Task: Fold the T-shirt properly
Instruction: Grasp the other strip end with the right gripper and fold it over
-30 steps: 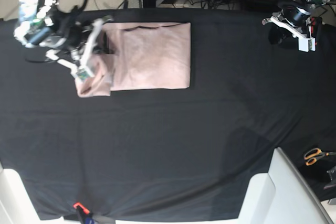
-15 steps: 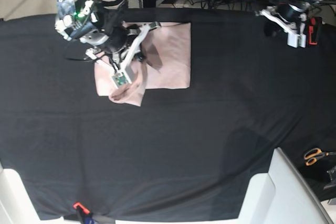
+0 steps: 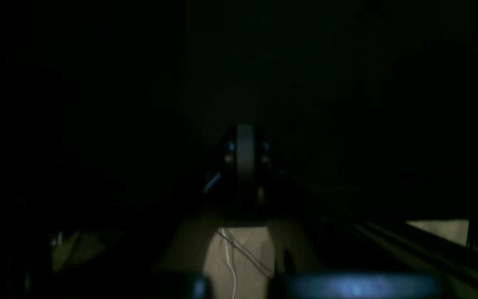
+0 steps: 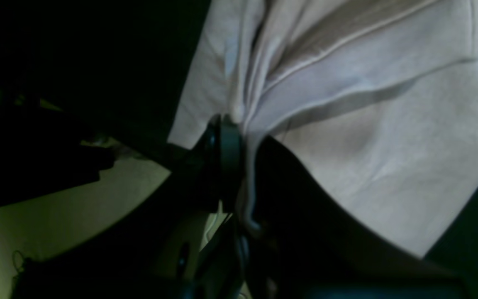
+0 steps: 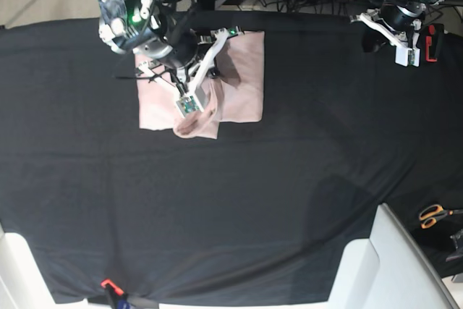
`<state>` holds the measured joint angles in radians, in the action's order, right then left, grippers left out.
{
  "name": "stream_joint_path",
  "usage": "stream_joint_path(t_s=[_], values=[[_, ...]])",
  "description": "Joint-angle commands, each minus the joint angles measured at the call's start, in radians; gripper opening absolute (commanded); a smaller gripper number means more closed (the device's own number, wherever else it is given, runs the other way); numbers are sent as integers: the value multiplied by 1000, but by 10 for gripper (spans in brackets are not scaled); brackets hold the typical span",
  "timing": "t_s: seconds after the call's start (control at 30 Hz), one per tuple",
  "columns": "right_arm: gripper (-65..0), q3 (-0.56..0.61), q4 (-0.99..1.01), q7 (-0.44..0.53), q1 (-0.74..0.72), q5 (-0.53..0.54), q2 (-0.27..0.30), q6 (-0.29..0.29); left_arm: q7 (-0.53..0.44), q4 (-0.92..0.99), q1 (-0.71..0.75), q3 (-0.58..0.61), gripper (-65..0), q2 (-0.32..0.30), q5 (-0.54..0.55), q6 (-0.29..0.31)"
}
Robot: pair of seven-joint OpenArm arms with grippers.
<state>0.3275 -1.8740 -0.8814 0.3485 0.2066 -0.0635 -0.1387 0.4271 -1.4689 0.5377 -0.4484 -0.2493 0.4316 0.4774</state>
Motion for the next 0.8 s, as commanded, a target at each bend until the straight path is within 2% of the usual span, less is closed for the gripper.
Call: stream_joint_path(t_s=[0.0, 0.07, 0.1, 0.77], values=[[-648, 6, -2, 20, -15, 14, -5, -5, -20, -17, 5, -7, -650, -11, 8, 31], [-648, 6, 29, 20, -29, 14, -6, -5, -20, -17, 5, -8, -650, -9, 8, 79], [-648, 6, 37, 20, -30, 14, -6, -5, -20, -17, 5, -8, -650, -9, 8, 82], [-639, 55, 72, 12, -65, 14, -3, -9, -20, -8, 5, -8, -650, -12, 8, 83]])
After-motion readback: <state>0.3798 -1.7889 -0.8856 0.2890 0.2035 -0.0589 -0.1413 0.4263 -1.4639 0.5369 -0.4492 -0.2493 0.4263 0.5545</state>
